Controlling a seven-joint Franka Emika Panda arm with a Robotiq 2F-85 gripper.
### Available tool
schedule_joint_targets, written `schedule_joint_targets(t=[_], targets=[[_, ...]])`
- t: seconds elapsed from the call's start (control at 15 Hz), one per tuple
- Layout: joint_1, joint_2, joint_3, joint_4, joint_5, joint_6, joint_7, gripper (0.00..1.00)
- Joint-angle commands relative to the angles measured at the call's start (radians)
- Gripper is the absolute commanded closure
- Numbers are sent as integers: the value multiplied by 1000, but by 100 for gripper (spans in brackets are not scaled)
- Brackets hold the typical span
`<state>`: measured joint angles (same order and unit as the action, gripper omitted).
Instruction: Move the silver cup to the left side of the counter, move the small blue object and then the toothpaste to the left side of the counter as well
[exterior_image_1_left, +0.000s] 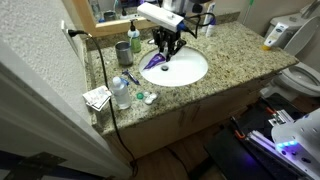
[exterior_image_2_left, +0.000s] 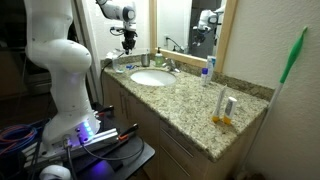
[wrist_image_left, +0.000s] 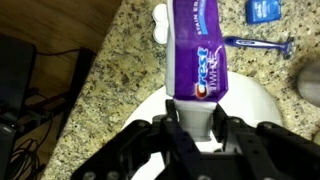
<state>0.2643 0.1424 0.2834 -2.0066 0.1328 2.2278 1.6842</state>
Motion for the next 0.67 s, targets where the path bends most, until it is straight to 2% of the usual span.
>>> schedule_joint_targets(t=[0.0, 0.2, 0.4, 0.47, 0.6], targets=[[37, 57, -12, 55, -47, -33, 26, 89], [97, 196, -23, 218, -147, -8, 181, 89], [164, 319, -69, 394, -243, -9, 332, 89], [143, 223, -51, 264, -199, -1, 268, 64], [170, 290, -72, 350, -219, -1, 310, 64]])
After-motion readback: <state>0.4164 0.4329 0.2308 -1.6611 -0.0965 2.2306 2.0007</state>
